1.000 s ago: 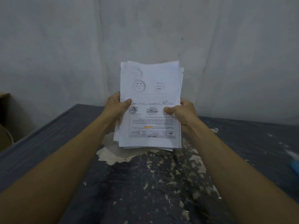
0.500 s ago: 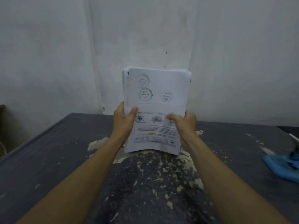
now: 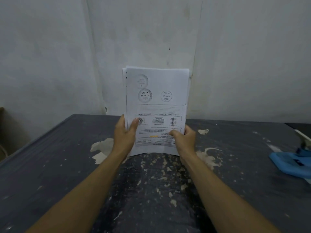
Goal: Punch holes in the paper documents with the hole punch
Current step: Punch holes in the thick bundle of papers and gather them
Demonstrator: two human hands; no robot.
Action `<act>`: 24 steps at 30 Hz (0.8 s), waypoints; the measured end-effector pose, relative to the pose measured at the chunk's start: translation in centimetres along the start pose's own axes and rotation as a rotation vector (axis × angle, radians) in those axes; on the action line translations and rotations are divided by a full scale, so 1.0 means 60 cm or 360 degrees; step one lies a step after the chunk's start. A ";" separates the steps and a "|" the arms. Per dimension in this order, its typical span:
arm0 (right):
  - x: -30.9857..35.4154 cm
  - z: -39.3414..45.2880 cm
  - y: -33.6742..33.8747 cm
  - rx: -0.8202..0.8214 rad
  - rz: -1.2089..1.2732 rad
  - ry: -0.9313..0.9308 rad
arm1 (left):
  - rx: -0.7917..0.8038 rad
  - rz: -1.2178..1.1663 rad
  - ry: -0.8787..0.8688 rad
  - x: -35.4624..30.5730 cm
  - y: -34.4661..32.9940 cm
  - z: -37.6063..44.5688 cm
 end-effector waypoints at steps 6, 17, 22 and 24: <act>0.053 0.008 0.024 -0.0037 -0.0020 0.0016 | 0.0010 0.0036 0.0034 -0.033 0.017 0.030; 0.190 -0.022 0.022 0.0056 -0.0127 0.0411 | -0.0109 0.0035 -0.0181 -0.135 0.009 0.077; 0.194 -0.042 0.049 -0.0061 -0.0043 0.0475 | -0.0099 0.0006 -0.0231 -0.158 0.003 0.072; 0.178 -0.042 0.059 -0.0017 -0.0073 0.0377 | -0.0096 -0.0029 -0.0182 -0.158 0.005 0.064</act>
Point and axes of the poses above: each hand's wrist, its own z-axis towards the middle knuckle, its own y-axis out of the back of the hand, x = y × z, the point moved 4 cm from there along z, towards the middle knuckle, and after that the axes turned 14 degrees about -y, right-handed, at the moved point
